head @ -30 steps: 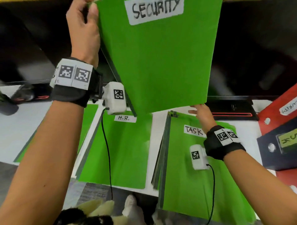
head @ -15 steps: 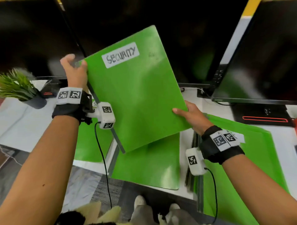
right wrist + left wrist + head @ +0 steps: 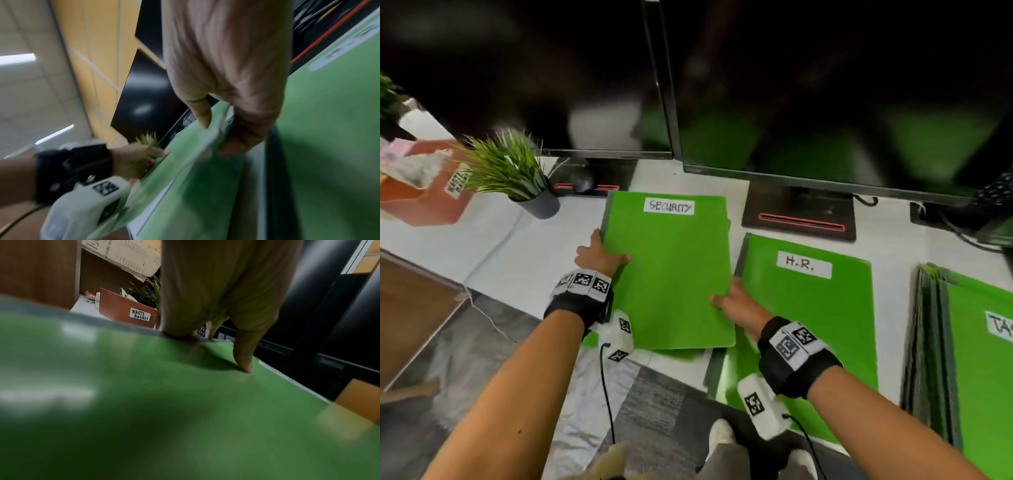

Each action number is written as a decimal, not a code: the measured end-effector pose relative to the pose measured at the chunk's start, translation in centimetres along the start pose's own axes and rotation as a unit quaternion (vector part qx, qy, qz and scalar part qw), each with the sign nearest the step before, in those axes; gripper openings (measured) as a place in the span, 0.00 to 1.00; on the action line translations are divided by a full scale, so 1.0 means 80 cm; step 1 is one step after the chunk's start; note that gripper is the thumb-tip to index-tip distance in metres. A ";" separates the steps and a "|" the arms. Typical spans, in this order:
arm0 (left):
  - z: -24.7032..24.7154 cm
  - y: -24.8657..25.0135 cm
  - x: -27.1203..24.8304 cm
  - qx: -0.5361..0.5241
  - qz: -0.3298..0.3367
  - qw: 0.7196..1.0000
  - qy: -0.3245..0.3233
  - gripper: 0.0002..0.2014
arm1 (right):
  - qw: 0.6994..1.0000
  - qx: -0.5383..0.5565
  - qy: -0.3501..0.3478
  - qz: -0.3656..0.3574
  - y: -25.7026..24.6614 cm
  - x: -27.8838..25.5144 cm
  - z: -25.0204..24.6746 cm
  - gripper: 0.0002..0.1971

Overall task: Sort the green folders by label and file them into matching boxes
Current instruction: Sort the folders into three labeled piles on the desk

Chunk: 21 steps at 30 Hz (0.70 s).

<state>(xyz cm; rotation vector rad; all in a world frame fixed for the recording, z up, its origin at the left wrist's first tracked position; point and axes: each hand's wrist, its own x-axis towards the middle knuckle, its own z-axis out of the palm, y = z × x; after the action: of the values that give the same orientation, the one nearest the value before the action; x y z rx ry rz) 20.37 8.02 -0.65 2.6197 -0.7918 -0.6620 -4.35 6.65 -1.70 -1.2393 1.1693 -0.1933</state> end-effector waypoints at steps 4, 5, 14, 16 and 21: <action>0.003 -0.010 0.029 0.061 0.007 0.998 -0.004 0.42 | 0.994 -0.098 0.008 0.056 -0.002 0.030 0.032 0.37; 0.005 -0.011 0.035 0.064 0.010 0.998 -0.009 0.40 | 0.990 -0.124 0.012 0.066 -0.002 0.035 0.037 0.37; 0.032 -0.020 0.045 0.098 0.019 0.991 -0.087 0.37 | 0.970 -0.183 0.034 0.155 0.003 0.051 0.055 0.33; 0.033 -0.017 0.041 0.105 0.016 0.991 -0.085 0.38 | 0.974 -0.167 0.013 0.155 0.002 0.052 0.050 0.21; 0.038 0.018 0.025 0.102 0.029 0.991 -0.087 0.39 | 0.987 -0.099 0.059 0.112 -0.007 0.038 0.012 0.12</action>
<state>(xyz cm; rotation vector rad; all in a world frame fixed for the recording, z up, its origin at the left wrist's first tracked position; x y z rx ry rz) 19.69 5.19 -3.26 2.7348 -1.0326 -0.8427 -1.97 4.95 -3.13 -1.2710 1.4479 0.0191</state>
